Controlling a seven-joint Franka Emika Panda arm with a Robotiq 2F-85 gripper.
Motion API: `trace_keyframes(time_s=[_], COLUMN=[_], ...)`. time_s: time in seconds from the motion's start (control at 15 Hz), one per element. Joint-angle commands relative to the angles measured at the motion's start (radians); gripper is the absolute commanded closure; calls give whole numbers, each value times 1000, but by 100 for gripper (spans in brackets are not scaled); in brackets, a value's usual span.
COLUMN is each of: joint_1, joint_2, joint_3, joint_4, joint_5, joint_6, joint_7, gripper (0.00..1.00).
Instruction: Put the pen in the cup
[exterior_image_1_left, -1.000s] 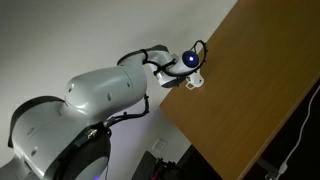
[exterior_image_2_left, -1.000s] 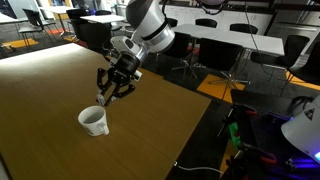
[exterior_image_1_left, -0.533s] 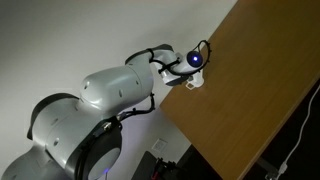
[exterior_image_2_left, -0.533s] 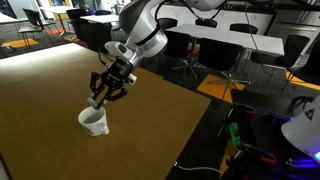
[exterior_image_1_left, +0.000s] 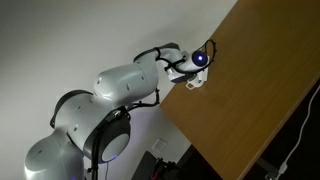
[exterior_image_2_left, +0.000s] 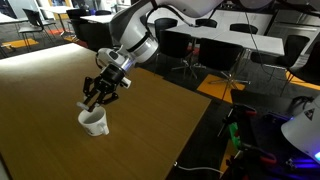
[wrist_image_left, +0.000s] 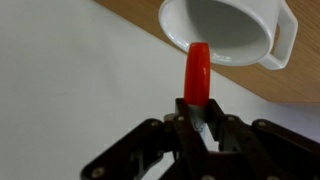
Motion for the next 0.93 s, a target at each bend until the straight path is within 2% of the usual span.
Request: trace_keyframes(time_s=[0.0,0.27,0.47,0.53,0.6,0.67,0.87], joint_1=[97,178,211,170,167,160,101], joint_2=[10,-12,-43,-40,-56,-63,-92], joint_3=[-91,-194,-251,-201,-203,-193,-117], joint_4=[88,106,85,59,41,32,0], joint_5=[72,149,205,162,168,162,108], joint_6=[-36,-54,-60,-31,-22,-11,14], joint_7=[13,26,9,18,2,1,1], gripper=[94,94,94,94,50,49,27])
